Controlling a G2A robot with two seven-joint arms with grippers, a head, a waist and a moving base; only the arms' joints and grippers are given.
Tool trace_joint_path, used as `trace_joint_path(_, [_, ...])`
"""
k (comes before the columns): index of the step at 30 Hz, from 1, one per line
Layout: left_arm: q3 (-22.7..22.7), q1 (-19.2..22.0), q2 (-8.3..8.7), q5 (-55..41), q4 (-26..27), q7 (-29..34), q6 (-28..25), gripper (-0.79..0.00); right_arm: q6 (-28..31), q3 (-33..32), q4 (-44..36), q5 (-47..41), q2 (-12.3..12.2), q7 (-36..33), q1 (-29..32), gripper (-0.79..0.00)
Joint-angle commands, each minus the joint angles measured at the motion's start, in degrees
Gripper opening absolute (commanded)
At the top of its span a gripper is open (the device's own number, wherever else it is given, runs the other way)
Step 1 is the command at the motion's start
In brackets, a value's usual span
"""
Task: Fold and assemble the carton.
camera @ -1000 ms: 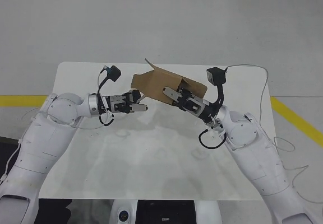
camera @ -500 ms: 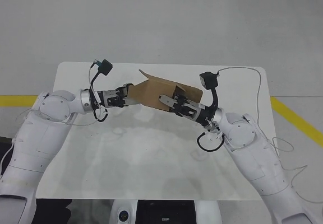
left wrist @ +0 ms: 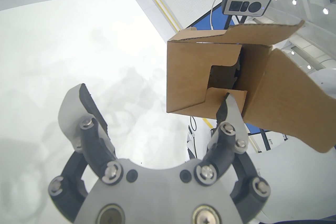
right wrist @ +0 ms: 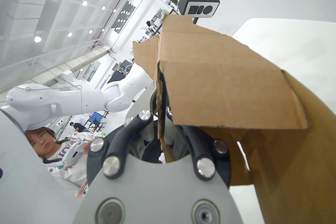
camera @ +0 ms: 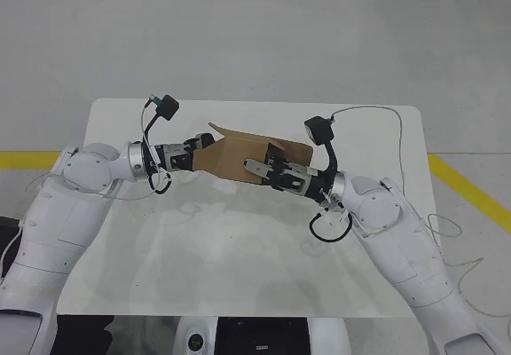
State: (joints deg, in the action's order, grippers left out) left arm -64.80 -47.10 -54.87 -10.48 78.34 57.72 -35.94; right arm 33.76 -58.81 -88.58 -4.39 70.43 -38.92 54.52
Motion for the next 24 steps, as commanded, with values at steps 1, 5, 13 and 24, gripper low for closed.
trace_joint_path(1, [0.06, -0.01, -0.01, 0.05, 0.04, -0.02, 0.00, 0.000, 0.08, 0.06, 0.13, -0.07, 0.03, -0.03, -0.11, -0.785])
trace_joint_path(5, [0.23, -0.04, -0.04, 0.01, 0.20, 0.02, -0.10, 0.000, 0.13, 0.17, 0.30, -0.22, 0.08, -0.31, -0.32, -0.785])
trace_joint_path(13, [0.32, -0.03, -0.05, -0.03, 0.30, 0.03, -0.10, 0.000, 0.19, 0.22, 0.49, -0.28, 0.16, -0.41, -0.56, -0.785])
trace_joint_path(24, [0.47, -0.32, -0.01, -0.05, 0.86, 0.32, -0.12, 0.000, 0.22, 0.20, 0.62, -0.38, 0.21, -0.48, -0.41, -0.785])
